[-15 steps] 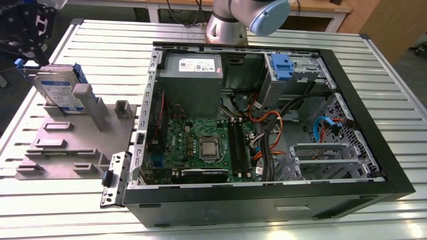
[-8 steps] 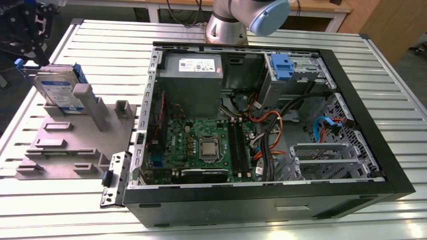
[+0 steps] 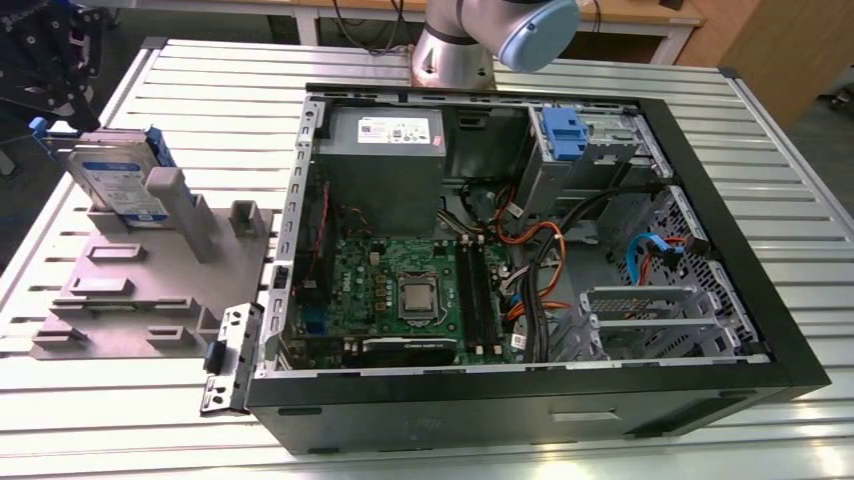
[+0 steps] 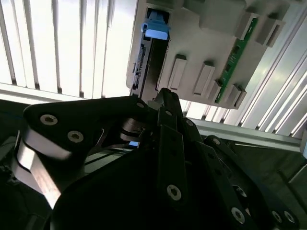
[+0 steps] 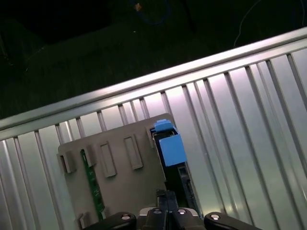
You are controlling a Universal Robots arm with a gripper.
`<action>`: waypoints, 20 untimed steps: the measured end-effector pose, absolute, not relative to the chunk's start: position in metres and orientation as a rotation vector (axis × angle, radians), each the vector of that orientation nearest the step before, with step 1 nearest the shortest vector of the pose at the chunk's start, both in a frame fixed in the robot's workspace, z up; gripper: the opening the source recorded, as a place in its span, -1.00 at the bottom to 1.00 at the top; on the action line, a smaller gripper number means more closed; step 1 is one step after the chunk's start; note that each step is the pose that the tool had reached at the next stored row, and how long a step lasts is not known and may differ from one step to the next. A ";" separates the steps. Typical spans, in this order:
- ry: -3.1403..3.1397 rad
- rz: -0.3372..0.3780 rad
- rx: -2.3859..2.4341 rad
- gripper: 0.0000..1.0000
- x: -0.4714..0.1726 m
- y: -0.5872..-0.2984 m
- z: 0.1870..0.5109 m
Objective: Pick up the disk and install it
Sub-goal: 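Pick up the disk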
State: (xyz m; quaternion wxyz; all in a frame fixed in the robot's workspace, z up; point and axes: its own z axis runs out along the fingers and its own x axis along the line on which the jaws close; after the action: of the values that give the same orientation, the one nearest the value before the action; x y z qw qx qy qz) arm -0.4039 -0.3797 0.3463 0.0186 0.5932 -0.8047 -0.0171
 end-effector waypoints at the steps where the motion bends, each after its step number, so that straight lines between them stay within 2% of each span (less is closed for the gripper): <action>1: -2.489 -0.057 1.858 -0.79 -0.404 -0.380 0.346; 6: -2.466 -0.099 1.919 -0.79 -0.404 -0.380 0.346; 17: -2.336 -0.104 2.074 -0.79 -0.404 -0.379 0.341; 20: -2.326 -0.134 2.108 -0.79 -0.404 -0.379 0.340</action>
State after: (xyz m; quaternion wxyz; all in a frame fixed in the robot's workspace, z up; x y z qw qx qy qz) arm -0.4039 -0.3795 0.3398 -0.0001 0.6708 -0.7404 -0.0427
